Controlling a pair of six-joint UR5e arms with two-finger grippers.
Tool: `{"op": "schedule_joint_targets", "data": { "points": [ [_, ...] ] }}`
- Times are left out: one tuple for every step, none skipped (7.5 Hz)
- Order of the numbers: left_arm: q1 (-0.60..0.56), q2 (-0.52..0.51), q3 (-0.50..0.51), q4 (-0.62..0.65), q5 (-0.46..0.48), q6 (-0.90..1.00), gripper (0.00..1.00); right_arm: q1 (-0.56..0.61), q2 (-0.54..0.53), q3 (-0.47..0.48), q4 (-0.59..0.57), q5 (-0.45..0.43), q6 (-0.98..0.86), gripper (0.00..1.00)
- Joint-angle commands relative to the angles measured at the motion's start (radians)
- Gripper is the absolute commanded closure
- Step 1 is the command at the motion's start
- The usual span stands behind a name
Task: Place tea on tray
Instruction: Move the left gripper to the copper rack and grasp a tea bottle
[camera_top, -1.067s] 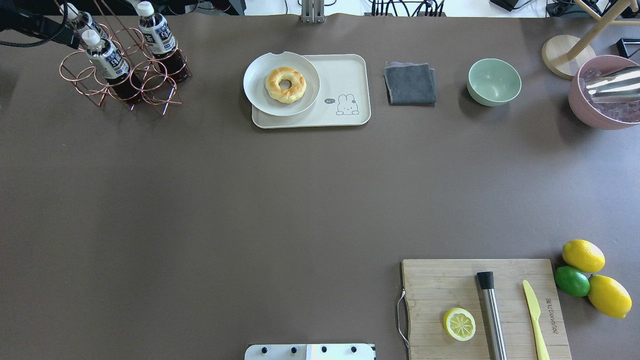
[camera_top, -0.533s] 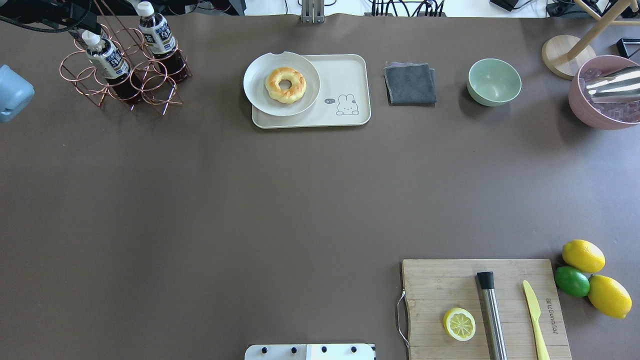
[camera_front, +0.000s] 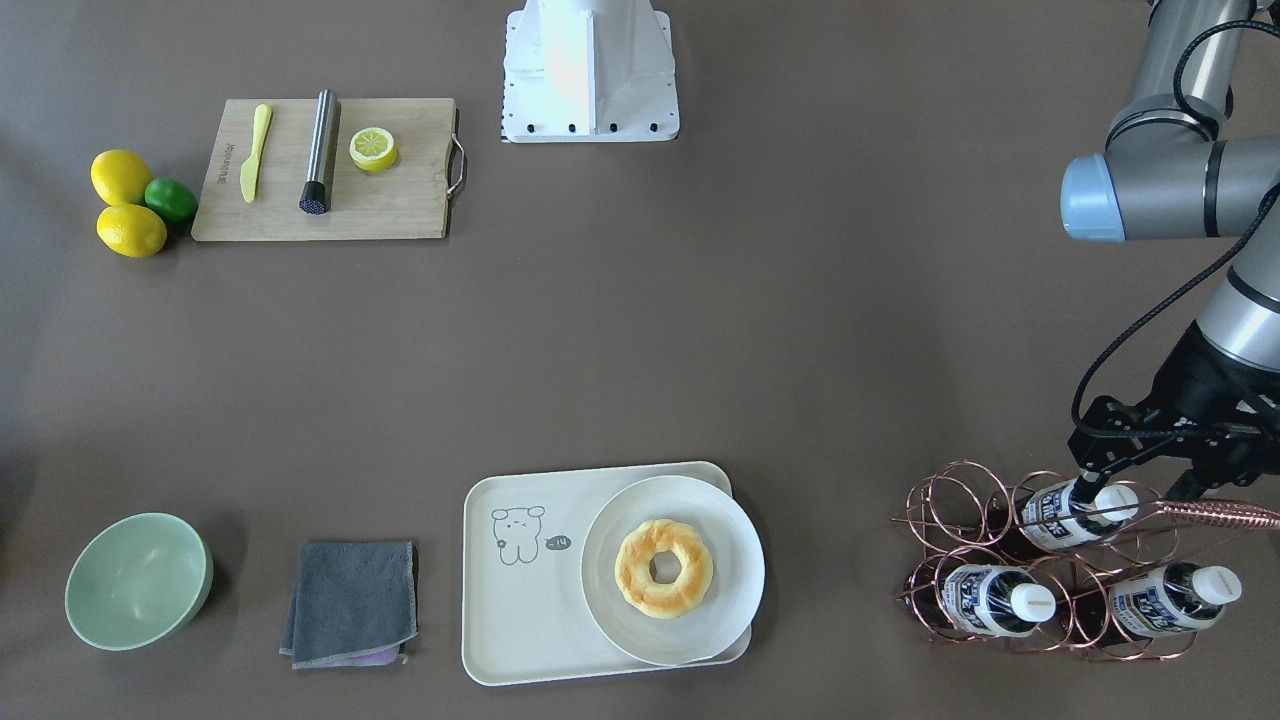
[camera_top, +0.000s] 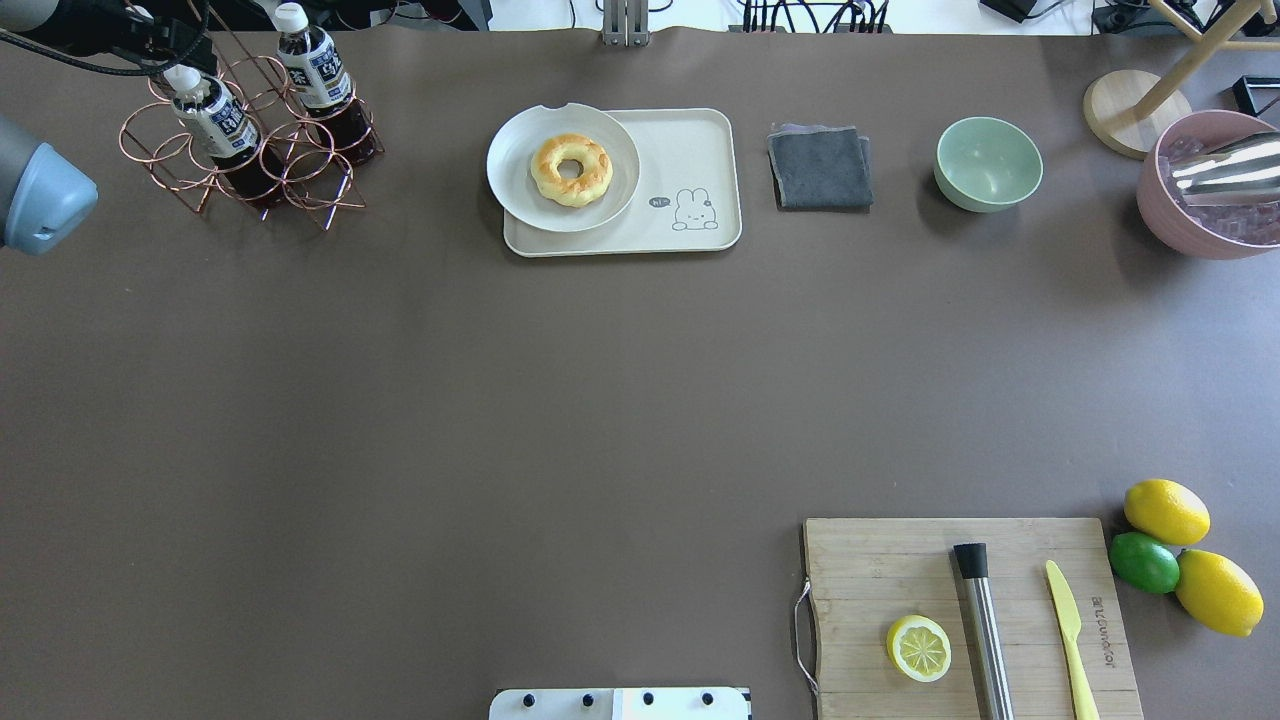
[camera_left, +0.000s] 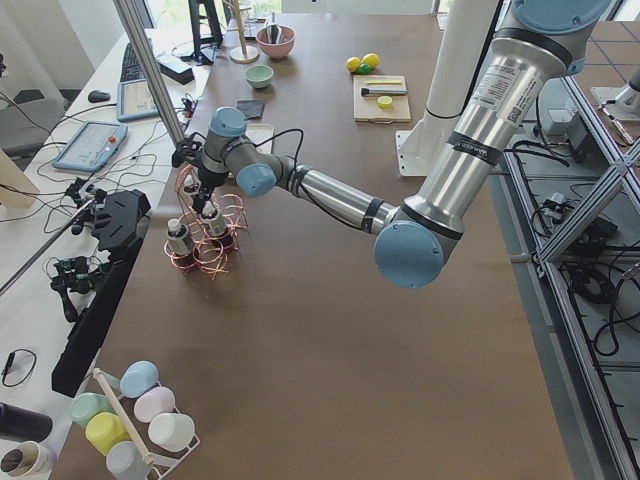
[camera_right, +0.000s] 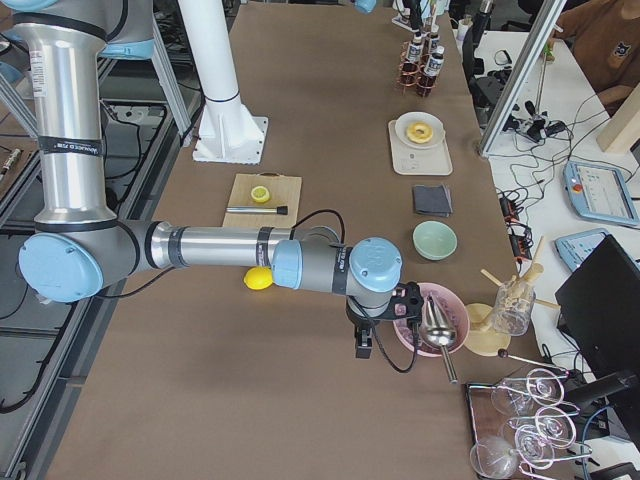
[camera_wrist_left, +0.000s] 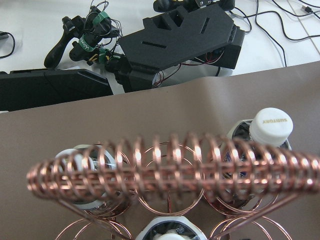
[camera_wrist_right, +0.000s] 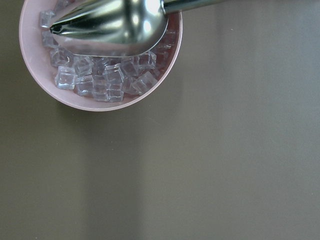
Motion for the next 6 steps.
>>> {"op": "schedule_joint_targets", "data": {
  "points": [
    [0.022,0.008,0.003,-0.001,0.002,0.005,0.21,-0.001,0.001,0.000,0.000,0.000,0.000,0.00],
    [0.032,0.008,0.004,-0.011,0.004,0.004,0.23,0.001,0.004,0.000,0.000,0.000,0.000,0.00],
    [0.032,0.008,0.022,-0.034,0.004,0.002,0.26,0.001,0.006,0.000,0.000,0.000,0.000,0.00],
    [0.032,0.002,0.038,-0.051,0.002,0.002,0.30,0.001,0.006,0.000,0.000,-0.002,-0.001,0.00],
    [0.030,0.000,0.038,-0.050,0.002,0.007,0.30,0.001,0.007,0.000,0.000,-0.003,-0.001,0.00],
    [0.029,0.000,0.038,-0.050,0.002,0.010,0.31,0.002,0.006,0.000,-0.001,-0.003,-0.001,0.00]
  ]
}}
